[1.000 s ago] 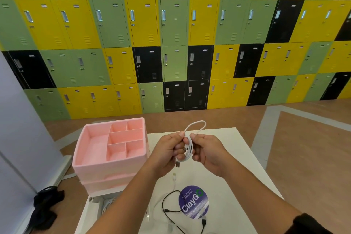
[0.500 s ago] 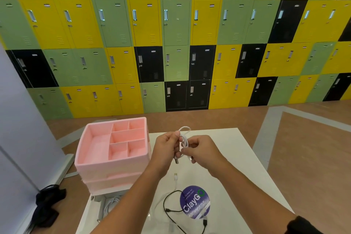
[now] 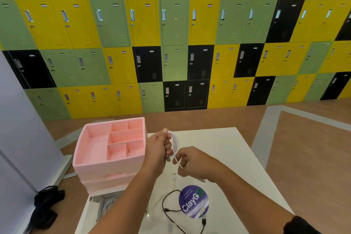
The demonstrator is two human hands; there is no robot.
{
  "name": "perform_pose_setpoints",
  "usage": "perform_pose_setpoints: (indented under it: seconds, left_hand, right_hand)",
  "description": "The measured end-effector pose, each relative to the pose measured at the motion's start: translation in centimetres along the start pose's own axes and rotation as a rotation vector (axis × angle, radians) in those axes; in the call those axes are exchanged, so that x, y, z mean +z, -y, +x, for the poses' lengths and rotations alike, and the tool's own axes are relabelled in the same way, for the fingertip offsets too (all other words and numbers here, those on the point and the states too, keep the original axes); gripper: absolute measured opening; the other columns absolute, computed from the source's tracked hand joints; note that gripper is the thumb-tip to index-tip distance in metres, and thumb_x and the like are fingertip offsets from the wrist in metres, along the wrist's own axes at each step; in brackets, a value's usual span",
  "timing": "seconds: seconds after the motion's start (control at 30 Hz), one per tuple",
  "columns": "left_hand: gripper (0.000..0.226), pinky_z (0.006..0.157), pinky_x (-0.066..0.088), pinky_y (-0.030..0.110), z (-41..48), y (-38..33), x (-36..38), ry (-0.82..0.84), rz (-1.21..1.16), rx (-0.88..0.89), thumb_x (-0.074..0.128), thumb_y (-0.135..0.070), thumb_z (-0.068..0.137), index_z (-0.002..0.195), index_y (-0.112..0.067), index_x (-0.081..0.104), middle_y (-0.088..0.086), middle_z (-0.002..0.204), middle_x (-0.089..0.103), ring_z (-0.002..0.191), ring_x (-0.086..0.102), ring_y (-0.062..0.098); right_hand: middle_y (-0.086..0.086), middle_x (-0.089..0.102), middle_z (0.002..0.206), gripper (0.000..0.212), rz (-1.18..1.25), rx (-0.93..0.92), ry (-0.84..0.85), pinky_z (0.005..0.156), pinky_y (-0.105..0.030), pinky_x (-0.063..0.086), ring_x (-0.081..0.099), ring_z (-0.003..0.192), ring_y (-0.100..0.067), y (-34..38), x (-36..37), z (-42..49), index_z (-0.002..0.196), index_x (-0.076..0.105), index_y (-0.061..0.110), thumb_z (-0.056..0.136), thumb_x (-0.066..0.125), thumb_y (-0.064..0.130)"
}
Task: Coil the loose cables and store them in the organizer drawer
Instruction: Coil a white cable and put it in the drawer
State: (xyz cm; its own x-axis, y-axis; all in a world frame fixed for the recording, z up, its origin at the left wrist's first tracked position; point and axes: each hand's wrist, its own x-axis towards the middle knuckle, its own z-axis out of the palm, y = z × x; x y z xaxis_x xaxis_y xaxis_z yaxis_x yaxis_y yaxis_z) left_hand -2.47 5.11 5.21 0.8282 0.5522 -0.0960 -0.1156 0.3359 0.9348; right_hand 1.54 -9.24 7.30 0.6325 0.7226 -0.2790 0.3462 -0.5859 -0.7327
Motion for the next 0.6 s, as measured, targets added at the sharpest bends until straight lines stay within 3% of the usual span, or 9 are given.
perform_pose_setpoints:
  seconds: [0.13,0.3,0.43,0.6]
  left_hand:
    - [0.033,0.042,0.027,0.022,-0.3,-0.4,0.6,0.025,0.020,0.036,0.047,-0.022,0.106,0.077,-0.008,0.053,-0.007,0.049,0.030,0.043,0.027,0.008]
    - [0.035,0.043,0.027,0.023,0.2,-1.2,-0.8,0.027,0.076,0.064,0.048,-0.022,0.106,0.076,-0.007,0.056,-0.005,0.052,0.029,0.045,0.027,0.009]
    - [0.036,0.044,0.029,0.023,0.2,-0.3,-1.2,-0.012,0.118,0.033,0.047,-0.024,0.106,0.075,-0.007,0.055,-0.005,0.053,0.031,0.048,0.028,0.010]
    - [0.035,0.040,0.023,0.021,0.4,-1.1,-0.9,-0.046,0.011,-0.054,0.046,-0.021,0.106,0.075,-0.008,0.054,-0.004,0.054,0.029,0.045,0.025,0.009]
  right_hand:
    - [-0.006,0.069,0.068,0.007,0.259,0.001,-0.137,0.055,-0.026,0.037,0.045,0.052,-0.015,0.1,0.4,0.5,0.085,0.074,0.005,0.085,0.072,0.012]
    - [-0.004,0.067,0.065,0.010,0.256,-0.067,-0.132,0.048,-0.012,0.036,0.050,0.048,-0.003,-0.6,-0.7,-0.4,0.091,0.076,0.008,0.093,0.068,0.014]
    - [0.000,0.071,0.067,0.010,0.129,-0.107,-0.148,0.061,-0.022,0.046,0.060,0.060,-0.007,-0.5,-0.6,-0.2,0.089,0.077,0.015,0.092,0.068,0.020]
    - [-0.007,0.067,0.068,0.010,0.174,-0.087,-0.258,0.056,-0.023,0.053,0.060,0.054,-0.011,-1.0,-0.2,-0.1,0.089,0.075,0.013,0.093,0.067,0.016]
